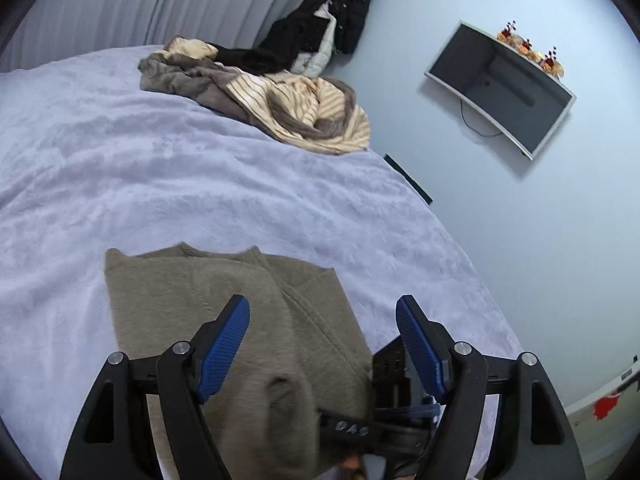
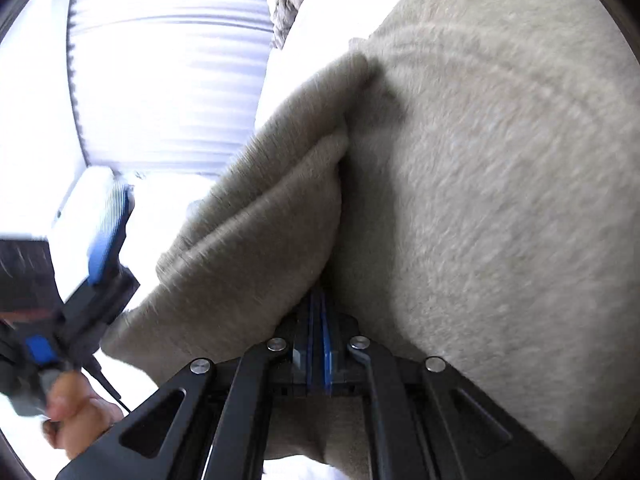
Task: Fold small clothes
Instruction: 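Lay the folded side down and open the left gripper while the right gripper holds the sweater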
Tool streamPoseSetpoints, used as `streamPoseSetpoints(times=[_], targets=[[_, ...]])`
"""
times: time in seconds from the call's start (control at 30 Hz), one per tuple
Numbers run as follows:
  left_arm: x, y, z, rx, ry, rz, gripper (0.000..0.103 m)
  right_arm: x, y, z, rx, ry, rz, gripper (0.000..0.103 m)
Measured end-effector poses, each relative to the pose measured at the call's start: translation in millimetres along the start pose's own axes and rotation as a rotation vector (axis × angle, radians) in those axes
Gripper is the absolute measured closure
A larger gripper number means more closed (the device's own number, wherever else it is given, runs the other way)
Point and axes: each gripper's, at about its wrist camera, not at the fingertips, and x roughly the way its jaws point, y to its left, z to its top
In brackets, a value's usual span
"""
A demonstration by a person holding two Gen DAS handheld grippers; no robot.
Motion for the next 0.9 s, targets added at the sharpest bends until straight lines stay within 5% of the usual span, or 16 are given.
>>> streamPoseSetpoints(times=[0.07,0.17,0.33,0.4,0.63,0.77,0.8,0.83,0.9], targets=[[-20,21,-3,-0.051,-0.059,0.056,0.026,-12,-7,9,0.049,-0.036,0.034,0.092],[-37,62,-14,-0.142,-0.101,0.172,0.026,-21,-17,16,0.133,-0.068,0.106,0.073],[-26,128,-58,-0.318,-0.018,0.264,0.026,-32,-15,6,0.216,-0.1,0.263,0.03],[-19,141,-75,-0.362,0.012,0.282,0.026,-31,-11,16,0.216,-0.087,0.24,0.025],[-21,159,-108,-0.415,0.035,0.287,0.026,-7,26,43,-0.046,0.081,-0.122,0.025],[-31,164,-113,-0.428,0.028,0.292,0.026,22,37,61,-0.096,0.183,-0.16,0.027],[-32,164,-115,-0.431,0.027,0.294,0.026,30,39,65,-0.104,0.199,-0.161,0.04],[-33,164,-116,-0.432,0.027,0.296,0.026,24,30,53,-0.119,0.207,-0.175,0.078],[-35,161,-116,-0.424,0.025,0.295,0.026,25,42,59,-0.181,0.192,-0.188,0.088]])
